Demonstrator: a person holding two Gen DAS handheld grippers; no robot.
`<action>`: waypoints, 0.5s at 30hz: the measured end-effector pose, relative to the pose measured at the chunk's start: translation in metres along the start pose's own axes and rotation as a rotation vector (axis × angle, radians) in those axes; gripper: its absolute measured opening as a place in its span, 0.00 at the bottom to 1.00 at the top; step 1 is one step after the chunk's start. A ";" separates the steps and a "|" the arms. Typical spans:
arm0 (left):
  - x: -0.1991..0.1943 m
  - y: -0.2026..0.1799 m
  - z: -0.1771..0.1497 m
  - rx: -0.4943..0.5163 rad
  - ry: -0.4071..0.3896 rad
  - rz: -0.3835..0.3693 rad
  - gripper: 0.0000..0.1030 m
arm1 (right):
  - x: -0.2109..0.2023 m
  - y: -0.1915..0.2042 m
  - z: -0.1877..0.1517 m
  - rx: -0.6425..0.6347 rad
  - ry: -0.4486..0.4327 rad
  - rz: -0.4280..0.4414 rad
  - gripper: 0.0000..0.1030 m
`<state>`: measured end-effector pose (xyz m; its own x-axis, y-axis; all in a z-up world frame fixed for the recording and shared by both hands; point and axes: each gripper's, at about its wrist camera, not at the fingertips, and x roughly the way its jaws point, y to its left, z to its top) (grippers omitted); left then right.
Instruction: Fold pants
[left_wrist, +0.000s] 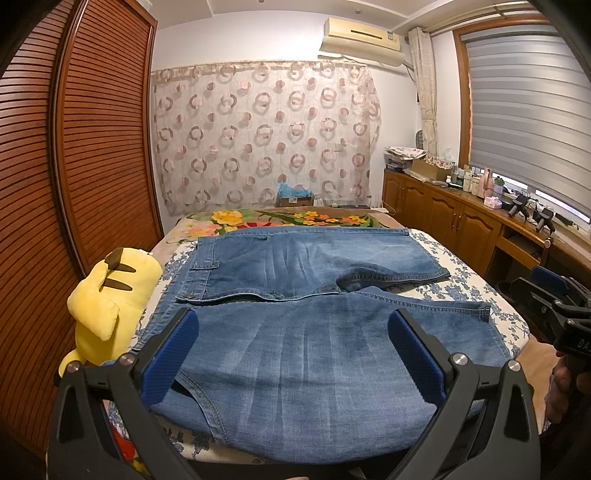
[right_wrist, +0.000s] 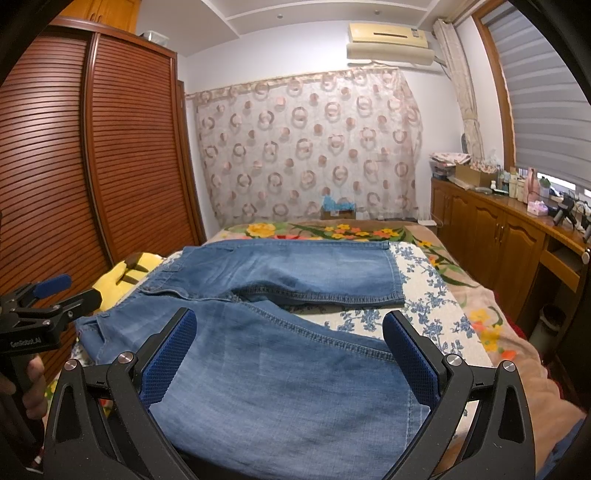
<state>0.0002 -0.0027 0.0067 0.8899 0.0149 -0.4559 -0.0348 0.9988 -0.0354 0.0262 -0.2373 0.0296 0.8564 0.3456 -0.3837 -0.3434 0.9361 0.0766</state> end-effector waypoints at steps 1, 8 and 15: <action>0.000 0.000 -0.001 0.000 0.000 0.001 1.00 | 0.000 0.000 0.000 0.000 0.000 0.001 1.00; 0.000 0.000 -0.001 0.001 -0.001 0.000 1.00 | 0.000 0.000 0.000 0.000 -0.001 0.000 1.00; 0.000 0.000 -0.001 0.001 -0.002 0.000 1.00 | -0.001 0.001 0.000 0.001 -0.002 0.001 1.00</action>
<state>-0.0005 -0.0029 0.0061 0.8908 0.0152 -0.4541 -0.0343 0.9988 -0.0340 0.0256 -0.2366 0.0303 0.8567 0.3465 -0.3821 -0.3440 0.9358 0.0775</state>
